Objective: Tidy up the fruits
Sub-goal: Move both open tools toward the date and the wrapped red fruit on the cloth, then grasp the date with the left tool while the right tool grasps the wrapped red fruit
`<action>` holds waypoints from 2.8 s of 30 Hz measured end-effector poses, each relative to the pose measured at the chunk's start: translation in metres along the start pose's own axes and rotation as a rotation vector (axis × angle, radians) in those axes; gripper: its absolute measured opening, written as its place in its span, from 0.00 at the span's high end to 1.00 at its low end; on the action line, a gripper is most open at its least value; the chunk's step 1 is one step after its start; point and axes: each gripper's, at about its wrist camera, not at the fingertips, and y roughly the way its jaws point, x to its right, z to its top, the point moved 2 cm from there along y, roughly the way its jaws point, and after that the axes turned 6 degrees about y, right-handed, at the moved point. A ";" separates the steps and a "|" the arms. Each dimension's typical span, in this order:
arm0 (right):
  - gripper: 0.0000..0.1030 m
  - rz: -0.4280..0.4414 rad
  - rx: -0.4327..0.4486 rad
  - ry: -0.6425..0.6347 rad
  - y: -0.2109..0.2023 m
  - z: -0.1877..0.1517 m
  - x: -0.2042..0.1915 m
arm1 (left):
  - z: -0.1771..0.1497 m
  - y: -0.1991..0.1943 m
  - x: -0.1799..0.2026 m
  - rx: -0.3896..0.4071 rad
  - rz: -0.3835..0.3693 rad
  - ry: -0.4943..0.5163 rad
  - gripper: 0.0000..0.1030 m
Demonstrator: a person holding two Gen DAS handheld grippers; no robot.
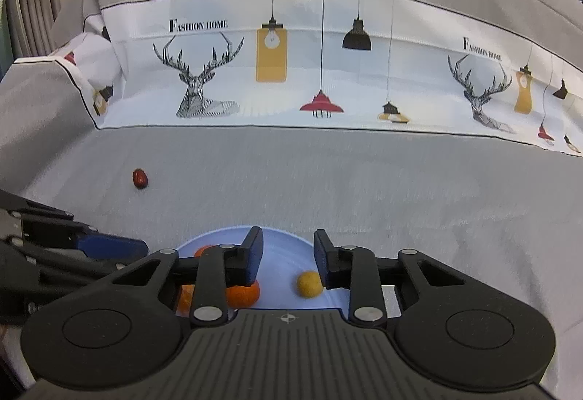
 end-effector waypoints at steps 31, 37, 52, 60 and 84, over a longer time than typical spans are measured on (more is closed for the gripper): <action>0.57 0.358 -0.073 -0.256 0.024 -0.003 -0.161 | -0.003 -0.026 -0.164 -0.019 0.276 -0.446 0.74; 0.52 0.338 -0.136 -0.269 0.056 -0.003 -0.180 | -0.005 -0.027 -0.174 -0.029 0.294 -0.463 0.74; 0.69 0.333 -0.283 -0.286 0.103 -0.017 -0.195 | 0.013 0.001 -0.179 -0.002 0.232 -0.437 0.74; 0.69 0.201 -0.303 -0.125 0.108 0.001 -0.160 | 0.025 0.047 -0.173 -0.028 0.188 -0.303 0.69; 0.69 0.225 -0.268 -0.074 0.113 -0.001 -0.159 | 0.032 0.067 -0.151 -0.043 0.305 -0.172 0.69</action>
